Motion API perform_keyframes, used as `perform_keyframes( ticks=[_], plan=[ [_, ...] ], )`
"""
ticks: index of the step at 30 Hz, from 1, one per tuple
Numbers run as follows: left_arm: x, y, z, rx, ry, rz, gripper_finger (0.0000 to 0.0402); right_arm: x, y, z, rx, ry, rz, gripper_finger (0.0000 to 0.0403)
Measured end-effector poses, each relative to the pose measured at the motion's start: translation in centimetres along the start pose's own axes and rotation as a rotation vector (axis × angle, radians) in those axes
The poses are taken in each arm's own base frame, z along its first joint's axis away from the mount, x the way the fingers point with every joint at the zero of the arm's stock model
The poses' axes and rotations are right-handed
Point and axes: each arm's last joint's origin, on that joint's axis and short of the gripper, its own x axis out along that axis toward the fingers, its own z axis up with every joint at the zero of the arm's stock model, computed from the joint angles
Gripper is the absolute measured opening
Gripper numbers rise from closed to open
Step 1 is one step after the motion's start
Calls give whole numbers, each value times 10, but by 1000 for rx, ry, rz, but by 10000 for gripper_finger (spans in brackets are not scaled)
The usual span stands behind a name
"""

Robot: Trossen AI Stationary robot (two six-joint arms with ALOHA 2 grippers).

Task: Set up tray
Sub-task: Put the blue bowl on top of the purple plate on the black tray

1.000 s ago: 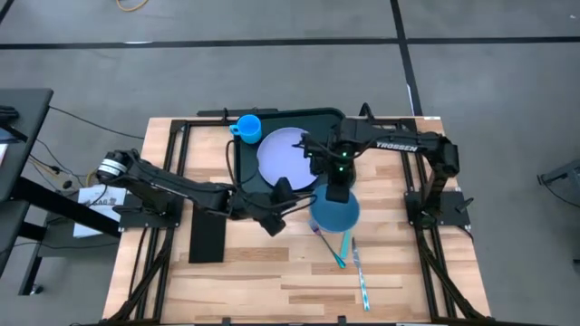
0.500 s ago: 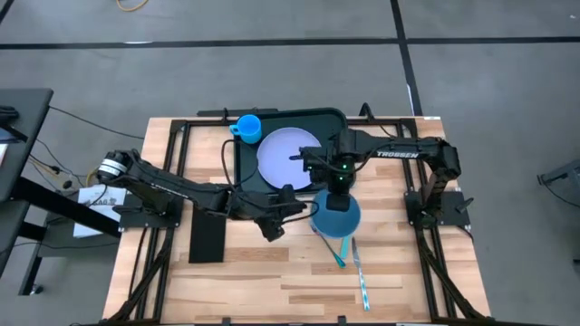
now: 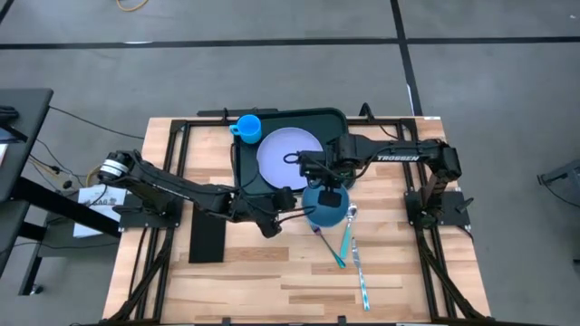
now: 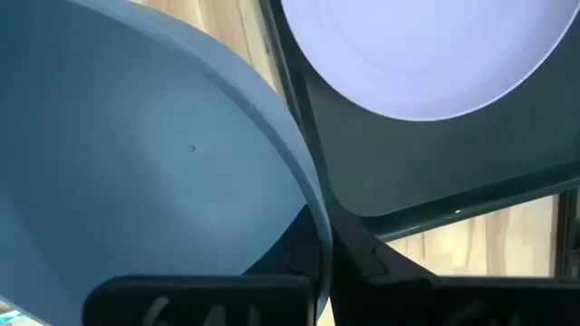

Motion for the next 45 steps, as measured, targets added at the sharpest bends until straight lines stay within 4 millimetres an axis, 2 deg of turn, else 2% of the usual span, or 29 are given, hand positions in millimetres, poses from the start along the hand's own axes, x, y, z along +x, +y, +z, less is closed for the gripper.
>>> perform_keyframes(
  ticks=[3, 9, 16, 19, 33, 37, 45],
  plan=[
    [3, 2, 3, -1, -4, 36, 118, 0, 0, 1, 2, -12, 0, 0],
    [12, -6, 6, 124, 19, -6, 118, 0, 4, 4, -9, -45, -24, 0],
    [20, -9, 13, 162, 72, 19, 118, 1, 5, 0, 3, -17, -55, 0],
    [17, -6, 17, 184, 114, 59, 118, 1, 6, 0, 6, -14, -52, 0],
    [8, -1, 31, 231, 106, 128, 118, 1, 5, -2, 24, 9, -54, 0],
    [9, -1, 31, 228, 78, 127, 118, 1, 6, -2, 22, 8, -53, 0],
    [19, 4, 15, 255, 39, 129, 118, 1, 7, -2, 13, 4, -55, 0]
  ],
)
